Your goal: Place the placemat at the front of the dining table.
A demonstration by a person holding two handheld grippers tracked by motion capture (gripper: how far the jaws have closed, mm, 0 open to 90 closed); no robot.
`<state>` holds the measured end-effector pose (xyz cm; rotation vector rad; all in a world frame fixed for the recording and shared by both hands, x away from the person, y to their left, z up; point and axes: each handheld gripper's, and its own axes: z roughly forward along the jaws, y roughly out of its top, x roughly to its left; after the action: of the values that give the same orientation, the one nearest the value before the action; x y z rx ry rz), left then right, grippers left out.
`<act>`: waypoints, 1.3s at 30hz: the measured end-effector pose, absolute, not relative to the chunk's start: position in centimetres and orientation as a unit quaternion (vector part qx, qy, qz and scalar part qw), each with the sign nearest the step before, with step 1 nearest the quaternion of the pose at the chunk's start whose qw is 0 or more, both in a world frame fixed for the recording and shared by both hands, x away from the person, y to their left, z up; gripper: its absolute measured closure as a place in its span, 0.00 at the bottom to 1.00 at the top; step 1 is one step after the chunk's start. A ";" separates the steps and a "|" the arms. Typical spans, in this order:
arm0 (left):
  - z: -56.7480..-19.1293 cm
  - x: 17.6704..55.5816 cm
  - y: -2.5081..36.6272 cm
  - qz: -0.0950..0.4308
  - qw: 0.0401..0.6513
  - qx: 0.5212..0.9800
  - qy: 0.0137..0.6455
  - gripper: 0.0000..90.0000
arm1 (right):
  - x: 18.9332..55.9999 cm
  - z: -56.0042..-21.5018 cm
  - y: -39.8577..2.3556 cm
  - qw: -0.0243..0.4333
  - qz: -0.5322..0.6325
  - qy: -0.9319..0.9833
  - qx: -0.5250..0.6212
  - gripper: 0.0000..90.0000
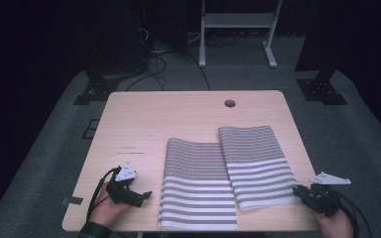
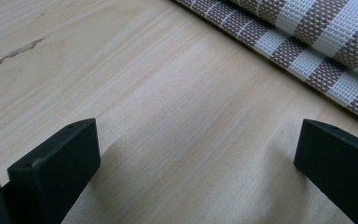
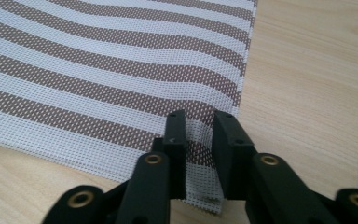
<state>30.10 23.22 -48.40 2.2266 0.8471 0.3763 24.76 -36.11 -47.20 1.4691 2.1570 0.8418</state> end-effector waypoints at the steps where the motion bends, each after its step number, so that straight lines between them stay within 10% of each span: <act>1: -48.4 30.1 23.2 0.146 0.357 0.862 0.328 0.00 | 24.8 -47.2 -36.1 0.198 0.302 0.772 0.523 0.90; 39: -48.4 30.1 23.2 0.146 0.357 0.862 0.329 0.00 | 25.1 -42.2 -34.8 0.213 0.412 0.734 0.497 0.99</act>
<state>30.11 23.20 -48.41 2.2241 0.8503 0.3763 25.13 -34.82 -42.22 1.3793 2.0366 1.1432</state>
